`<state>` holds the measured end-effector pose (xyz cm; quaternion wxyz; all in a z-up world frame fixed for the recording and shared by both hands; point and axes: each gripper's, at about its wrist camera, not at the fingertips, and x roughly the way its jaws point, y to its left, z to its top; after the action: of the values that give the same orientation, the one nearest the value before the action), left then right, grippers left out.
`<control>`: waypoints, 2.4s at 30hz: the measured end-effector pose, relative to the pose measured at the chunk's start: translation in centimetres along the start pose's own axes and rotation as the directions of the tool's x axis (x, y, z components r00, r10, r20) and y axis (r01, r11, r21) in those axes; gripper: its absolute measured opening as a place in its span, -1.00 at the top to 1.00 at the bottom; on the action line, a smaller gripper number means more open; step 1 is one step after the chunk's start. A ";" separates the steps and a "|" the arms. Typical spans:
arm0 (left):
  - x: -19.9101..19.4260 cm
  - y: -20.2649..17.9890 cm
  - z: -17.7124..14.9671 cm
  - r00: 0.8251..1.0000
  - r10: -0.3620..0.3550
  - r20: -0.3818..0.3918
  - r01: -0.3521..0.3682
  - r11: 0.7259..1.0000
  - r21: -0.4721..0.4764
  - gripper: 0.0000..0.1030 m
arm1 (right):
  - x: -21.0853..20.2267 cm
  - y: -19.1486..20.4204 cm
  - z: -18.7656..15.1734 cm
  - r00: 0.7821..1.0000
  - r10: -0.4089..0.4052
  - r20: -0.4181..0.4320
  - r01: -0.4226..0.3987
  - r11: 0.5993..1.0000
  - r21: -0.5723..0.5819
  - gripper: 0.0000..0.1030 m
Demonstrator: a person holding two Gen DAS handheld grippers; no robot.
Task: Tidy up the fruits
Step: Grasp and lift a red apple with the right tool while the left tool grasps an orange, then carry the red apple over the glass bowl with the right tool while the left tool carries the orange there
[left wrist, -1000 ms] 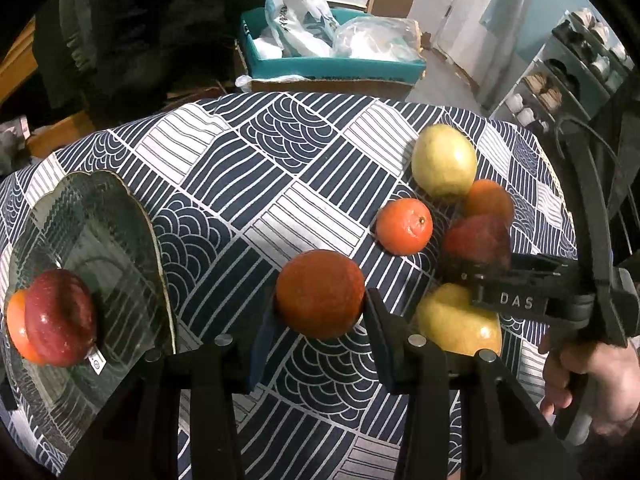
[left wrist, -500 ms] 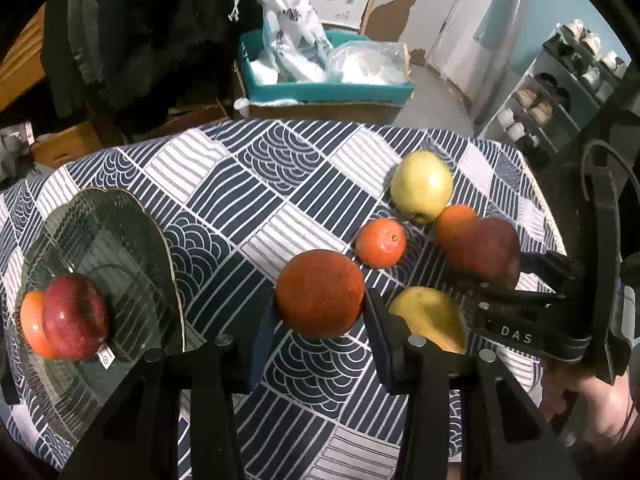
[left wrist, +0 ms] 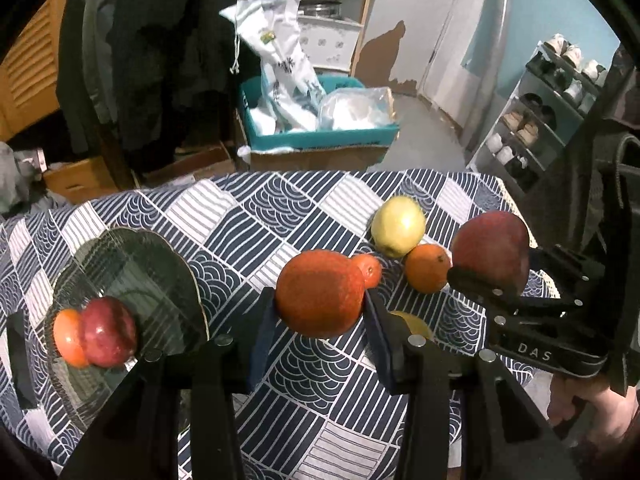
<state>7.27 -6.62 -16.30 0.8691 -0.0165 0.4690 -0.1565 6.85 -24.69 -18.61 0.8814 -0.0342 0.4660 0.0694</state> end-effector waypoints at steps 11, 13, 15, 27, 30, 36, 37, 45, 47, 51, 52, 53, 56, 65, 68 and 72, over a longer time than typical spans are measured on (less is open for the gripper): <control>-3.7 0.1 0.4 0.998 -0.003 0.066 0.003 1.000 0.010 0.14 | -4.7 1.6 1.2 0.993 0.052 0.109 -0.047 0.998 -0.048 -0.43; -4.5 0.1 0.4 0.997 -0.001 0.079 -0.001 1.000 0.017 0.14 | -5.4 1.8 1.3 0.991 0.061 0.123 -0.055 0.997 -0.054 -0.43; -5.4 0.2 0.4 0.996 0.002 0.094 -0.004 1.000 0.021 0.14 | -6.0 2.0 1.5 0.988 0.072 0.137 -0.064 0.996 -0.062 -0.43; -9.4 1.7 0.3 0.985 0.002 0.170 -0.001 1.000 -0.005 0.14 | -8.9 4.0 2.2 0.973 0.128 0.191 -0.109 0.988 -0.106 -0.43; -10.1 2.1 0.3 0.983 0.001 0.183 0.001 1.000 -0.014 0.14 | -9.6 4.8 2.4 0.969 0.140 0.203 -0.117 0.986 -0.120 -0.43; -11.3 3.0 -0.1 0.978 0.010 0.208 -0.004 1.000 -0.029 0.14 | -10.1 6.1 2.8 0.965 0.159 0.209 -0.132 0.981 -0.139 -0.43; -11.4 3.3 -0.1 0.978 0.011 0.208 -0.004 0.999 -0.035 0.14 | -10.1 6.4 2.9 0.964 0.163 0.209 -0.134 0.981 -0.142 -0.43; -11.6 5.8 -0.8 0.978 0.049 0.203 -0.033 0.996 -0.082 0.14 | -9.3 8.9 4.0 0.960 0.204 0.190 -0.173 0.970 -0.168 -0.43; -11.5 6.7 -1.0 0.979 0.058 0.195 -0.039 0.994 -0.099 0.14 | -8.9 9.6 4.2 0.959 0.219 0.179 -0.188 0.966 -0.175 -0.43; -11.2 8.9 -1.7 0.980 0.087 0.177 -0.062 0.988 -0.141 0.14 | -7.7 11.2 4.6 0.958 0.242 0.153 -0.211 0.958 -0.194 -0.43; -11.2 9.3 -1.8 0.980 0.097 0.174 -0.071 0.987 -0.147 0.14 | -7.4 11.8 4.7 0.957 0.251 0.143 -0.221 0.954 -0.201 -0.43; -11.1 9.7 -1.9 0.980 0.105 0.170 -0.079 0.985 -0.153 0.14 | -7.1 12.2 4.8 0.956 0.259 0.136 -0.229 0.951 -0.206 -0.43; -10.8 11.1 -2.5 0.980 0.127 0.156 -0.099 0.979 -0.178 0.14 | -6.3 13.5 4.9 0.955 0.275 0.115 -0.244 0.943 -0.226 -0.43; -8.6 15.2 -4.6 0.978 0.196 0.072 -0.173 0.954 -0.245 0.14 | -2.8 18.0 5.1 0.949 0.315 0.025 -0.297 0.916 -0.269 -0.43; -8.0 16.3 -5.3 0.976 0.214 0.049 -0.194 0.947 -0.256 0.14 | -1.2 19.4 5.2 0.945 0.327 -0.003 -0.315 0.908 -0.277 -0.43; -6.6 17.9 -6.2 0.972 0.233 0.005 -0.223 0.935 -0.275 0.14 | 1.0 21.0 5.0 0.937 0.345 -0.053 -0.346 0.899 -0.269 -0.43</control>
<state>3.37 13.04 -17.55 0.8793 -0.0844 0.4686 0.0117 8.23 -3.28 -16.55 0.8407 -0.0731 0.4524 0.2884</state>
